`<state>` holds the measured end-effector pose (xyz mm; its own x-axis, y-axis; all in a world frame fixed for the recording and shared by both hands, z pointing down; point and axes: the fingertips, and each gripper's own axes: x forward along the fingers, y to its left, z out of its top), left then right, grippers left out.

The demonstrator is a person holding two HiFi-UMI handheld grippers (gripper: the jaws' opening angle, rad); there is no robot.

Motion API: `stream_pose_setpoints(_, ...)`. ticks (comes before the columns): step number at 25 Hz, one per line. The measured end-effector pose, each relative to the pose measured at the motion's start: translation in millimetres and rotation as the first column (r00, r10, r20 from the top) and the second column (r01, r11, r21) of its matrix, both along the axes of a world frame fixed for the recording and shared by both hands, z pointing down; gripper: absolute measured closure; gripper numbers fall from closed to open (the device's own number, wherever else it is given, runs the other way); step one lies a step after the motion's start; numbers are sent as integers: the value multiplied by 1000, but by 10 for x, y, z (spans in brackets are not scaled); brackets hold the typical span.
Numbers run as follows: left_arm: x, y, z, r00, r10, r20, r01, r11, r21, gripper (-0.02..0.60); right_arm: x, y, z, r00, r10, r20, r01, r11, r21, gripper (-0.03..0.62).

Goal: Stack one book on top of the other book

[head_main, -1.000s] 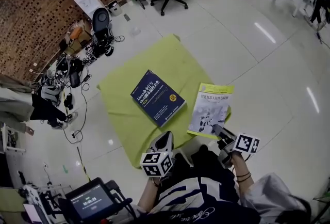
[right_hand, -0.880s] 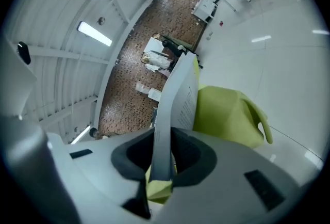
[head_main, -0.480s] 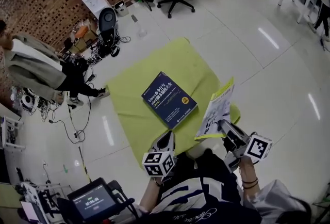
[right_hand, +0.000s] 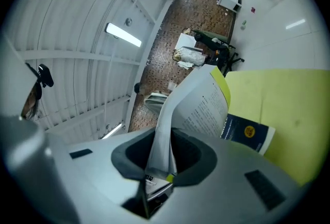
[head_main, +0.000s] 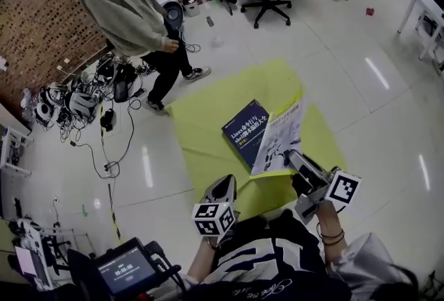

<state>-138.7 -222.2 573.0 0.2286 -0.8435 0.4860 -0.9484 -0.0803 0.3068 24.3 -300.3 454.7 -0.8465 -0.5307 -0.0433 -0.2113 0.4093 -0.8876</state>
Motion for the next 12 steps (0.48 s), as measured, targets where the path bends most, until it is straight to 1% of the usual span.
stream_pose_setpoints(2, -244, 7, -125, 1000, -18, 1, 17, 1000, 10, 578, -376, -88, 19, 1000, -30, 3, 30, 999, -16, 520)
stream_pose_setpoints(4, -425, 19, -164, 999, -31, 6, 31, 999, 18, 578, -639, -161, 210, 999, -46, -5, 45, 997, -58, 520)
stream_pose_setpoints(7, -543, 16, -104, 999, -49, 20, 49, 999, 23, 578, -737, -212, 685, 998, -42, -53, 34, 990, -139, 522)
stream_pose_setpoints(9, -622, 9, -73, 998, -63, 27, 63, 998, 26, 578, -669, -229, 1028, 990, -13, -143, -15, 982, -189, 525)
stream_pose_setpoints(11, -786, 28, -69, 996, -78, 32, 77, 997, 26, 578, -641, -264, 1321, 969, 10, -248, -64, 975, -211, 526)
stream_pose_setpoints(12, -893, 43, -82, 996, -83, 33, 82, 996, 25, 578, -641, -278, 1427, 959, 21, -284, -88, 970, -226, 526)
